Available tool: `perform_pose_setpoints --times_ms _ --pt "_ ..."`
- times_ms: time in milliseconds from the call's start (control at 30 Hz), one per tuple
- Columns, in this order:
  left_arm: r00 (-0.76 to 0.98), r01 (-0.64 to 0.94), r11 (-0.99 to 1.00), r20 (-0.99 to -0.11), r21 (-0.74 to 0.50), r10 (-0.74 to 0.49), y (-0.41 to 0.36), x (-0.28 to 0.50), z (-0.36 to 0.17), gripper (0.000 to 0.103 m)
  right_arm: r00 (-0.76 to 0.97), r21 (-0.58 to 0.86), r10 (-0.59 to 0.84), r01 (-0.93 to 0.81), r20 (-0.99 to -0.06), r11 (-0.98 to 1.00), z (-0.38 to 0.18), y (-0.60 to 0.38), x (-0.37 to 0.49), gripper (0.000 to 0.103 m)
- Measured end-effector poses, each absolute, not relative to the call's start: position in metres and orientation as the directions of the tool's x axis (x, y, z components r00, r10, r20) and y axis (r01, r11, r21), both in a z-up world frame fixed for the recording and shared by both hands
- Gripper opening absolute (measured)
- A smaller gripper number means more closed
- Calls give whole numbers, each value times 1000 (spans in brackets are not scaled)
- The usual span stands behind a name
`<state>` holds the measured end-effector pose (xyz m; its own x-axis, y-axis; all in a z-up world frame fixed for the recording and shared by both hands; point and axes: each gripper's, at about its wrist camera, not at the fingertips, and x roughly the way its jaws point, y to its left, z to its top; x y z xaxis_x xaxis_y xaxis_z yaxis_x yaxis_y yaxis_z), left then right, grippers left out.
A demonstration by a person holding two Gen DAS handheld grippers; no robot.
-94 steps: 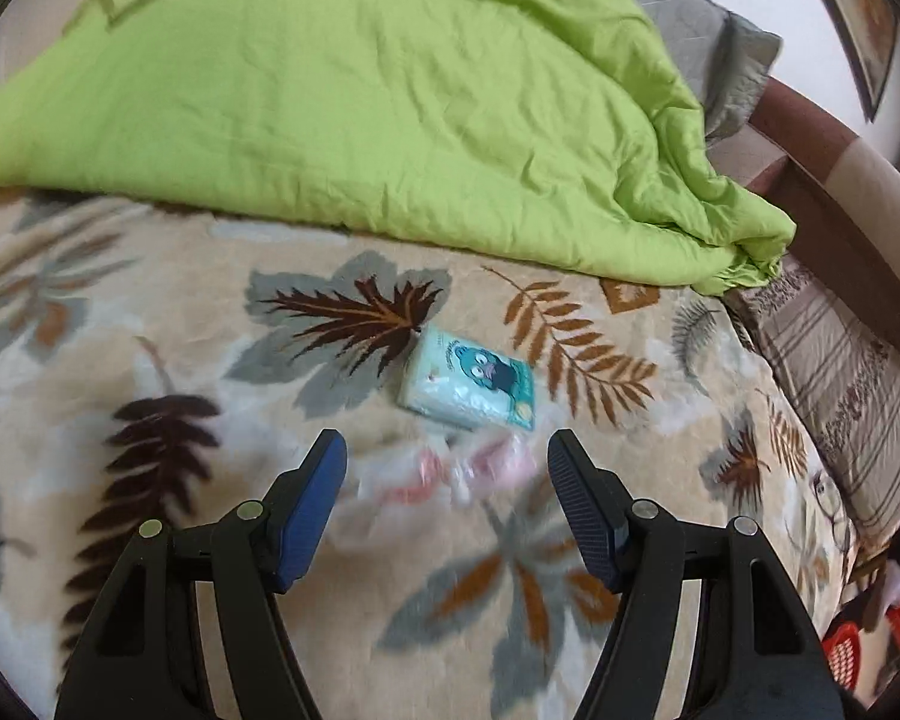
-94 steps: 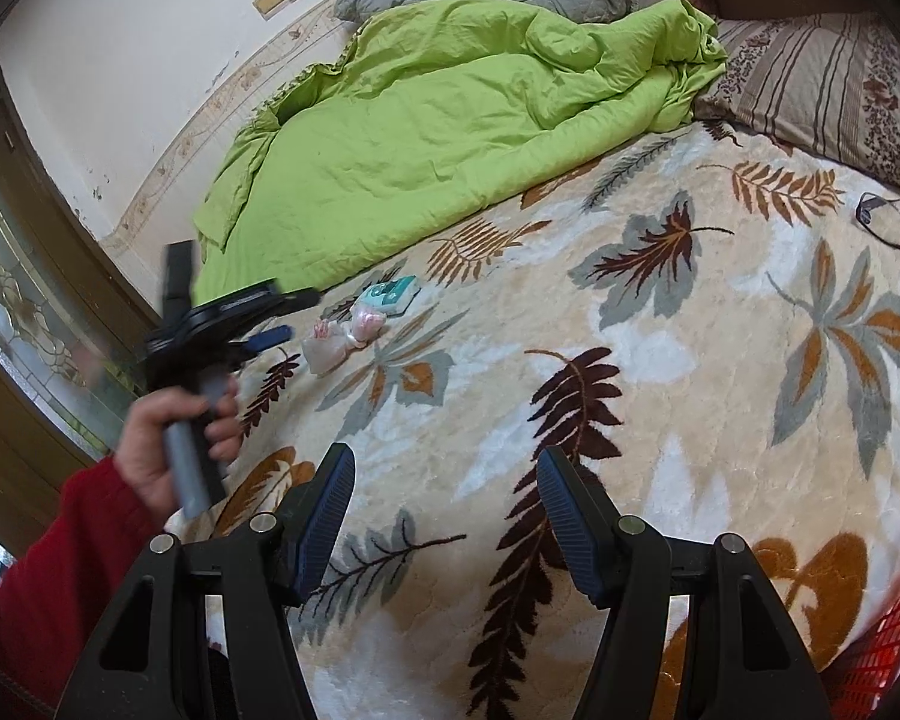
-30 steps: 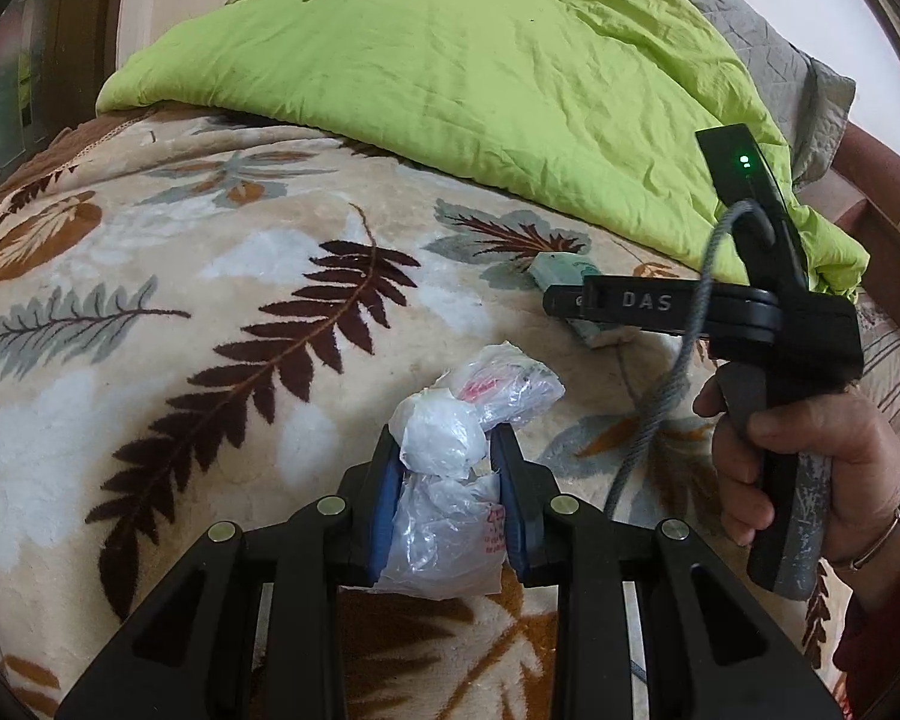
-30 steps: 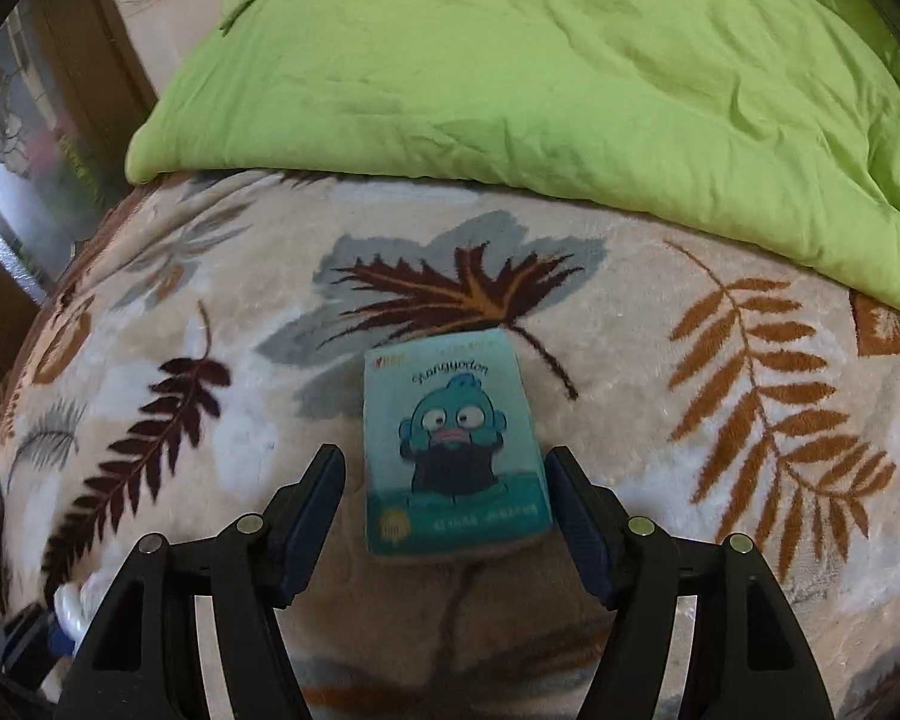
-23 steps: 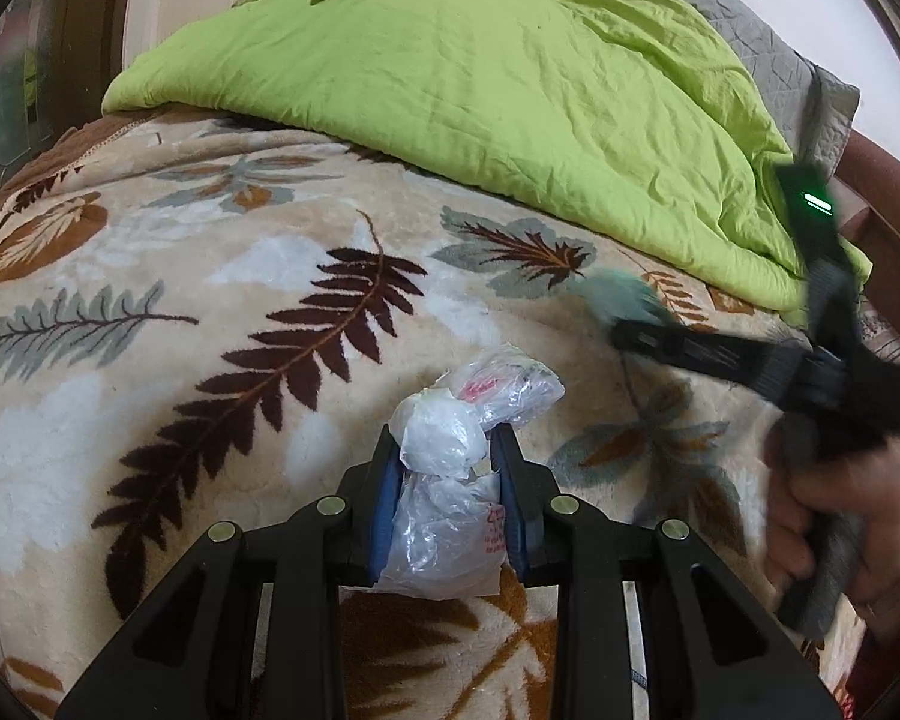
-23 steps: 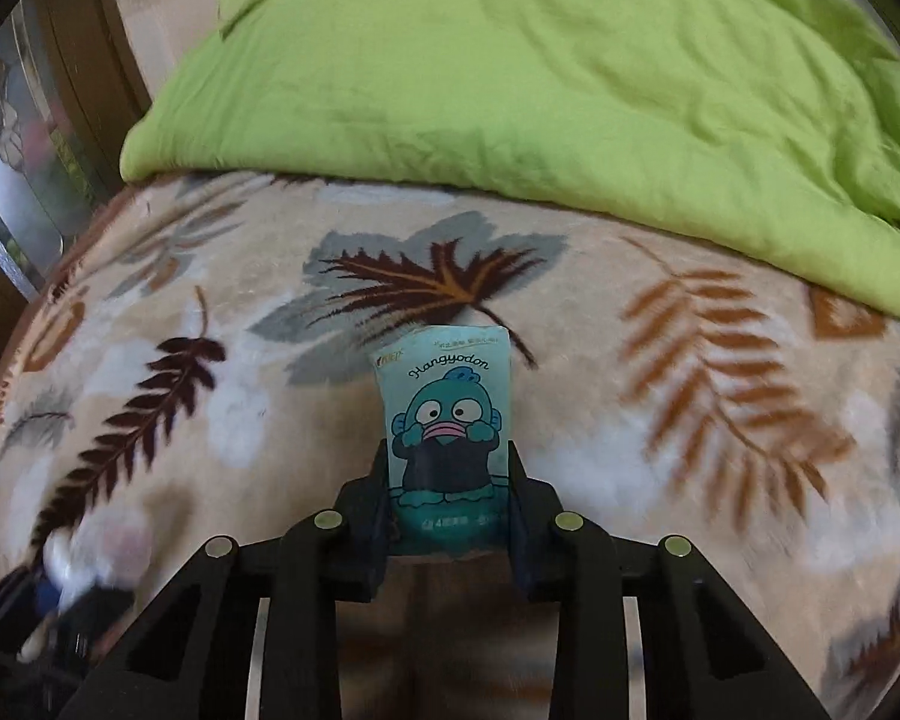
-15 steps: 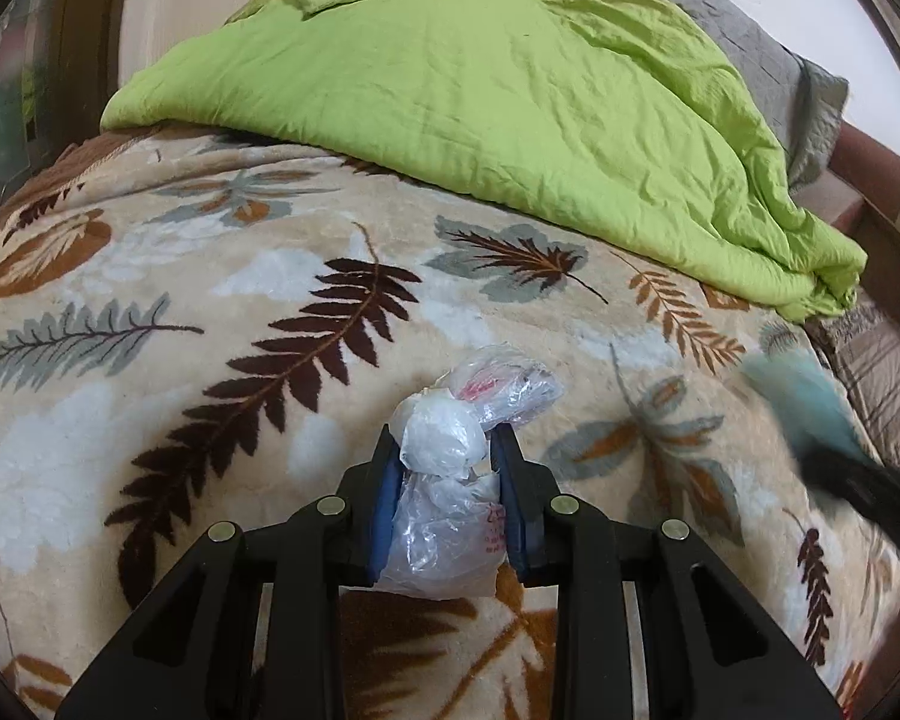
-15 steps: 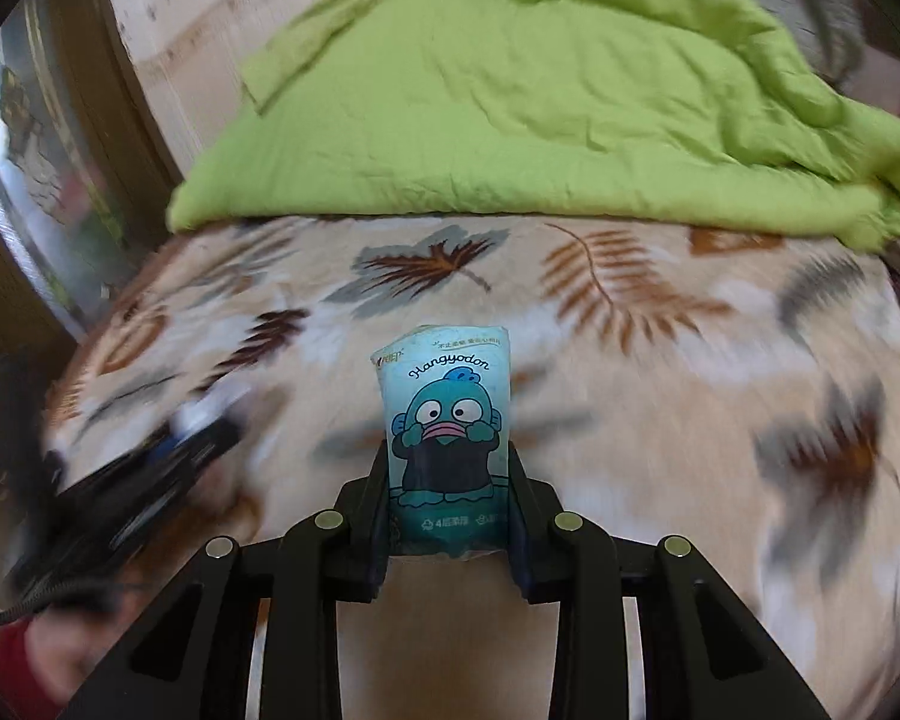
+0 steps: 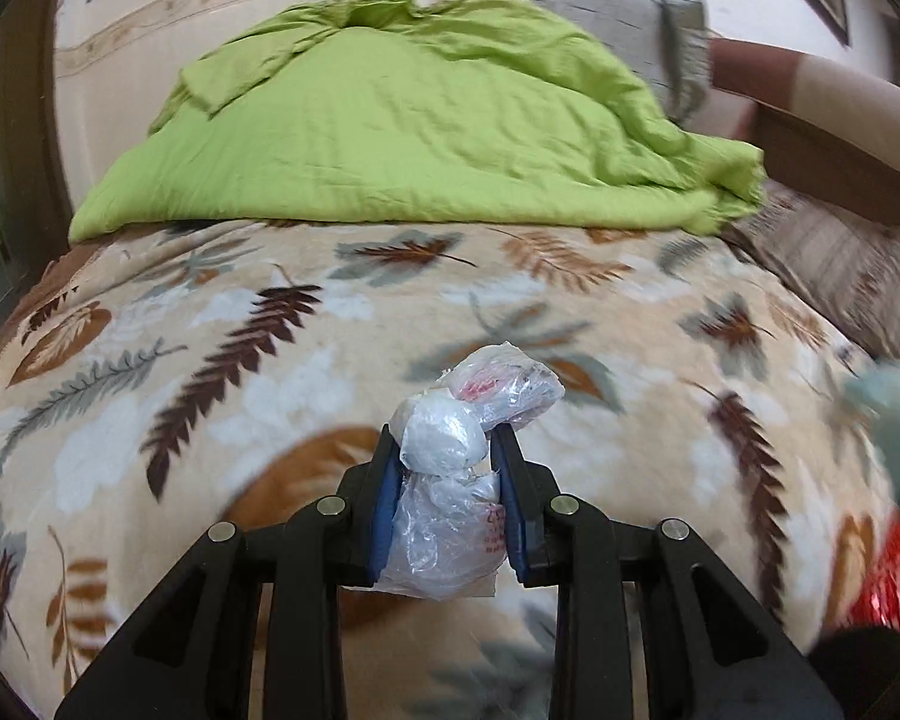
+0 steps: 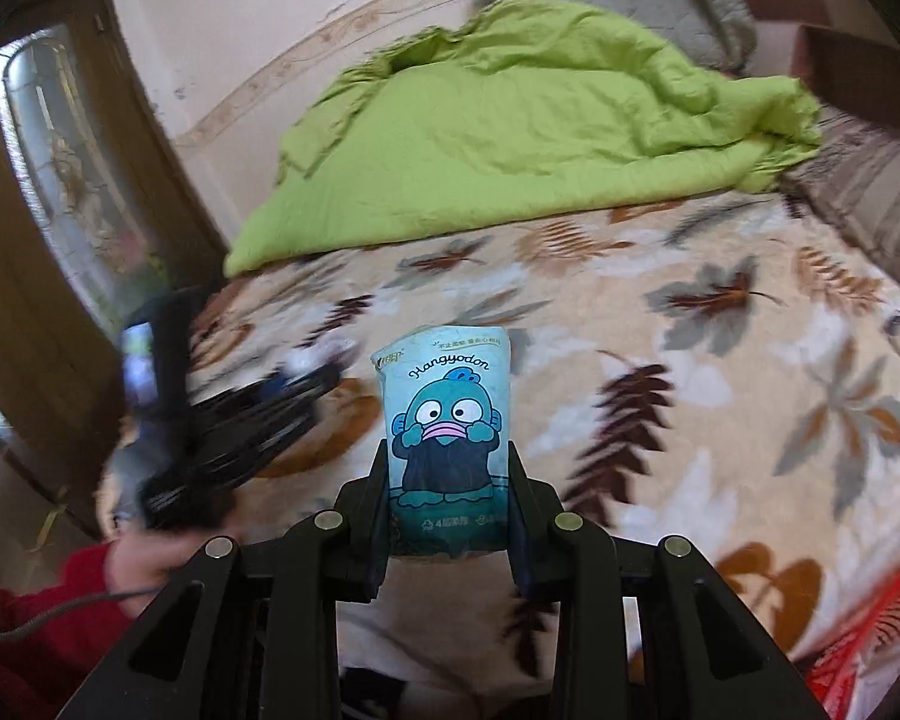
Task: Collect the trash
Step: 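Lift the tissue pack with the right gripper while the left holds the bag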
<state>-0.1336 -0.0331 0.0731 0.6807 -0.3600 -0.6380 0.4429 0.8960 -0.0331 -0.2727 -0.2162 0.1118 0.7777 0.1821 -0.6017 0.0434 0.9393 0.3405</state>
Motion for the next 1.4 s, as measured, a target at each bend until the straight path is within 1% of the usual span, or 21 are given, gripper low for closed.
perform_pose_setpoints --times_ms 167,233,333,567,900,1400 --pt "676 490 872 -629 -4 -384 -38 -162 75 28 785 330 119 114 -608 937 91 -227 -275 34" --pt "681 495 869 -621 0 -388 -39 -167 77 28 784 360 134 121 -607 925 86 -232 -276 34" --pt "682 494 869 -617 -5 -392 -42 -170 77 28 774 371 118 159 -623 915 82 -239 -276 34" --pt "676 502 865 -624 -1 -393 -45 -176 75 28 772 400 116 190 -625 896 77 -247 -279 34" --pt "671 517 856 -626 10 -398 -50 -181 69 28 766 366 94 192 -636 910 78 -240 -278 34" --pt "660 513 858 -637 -7 -399 -48 -177 65 28 763 358 86 197 -641 913 78 -239 -277 34"
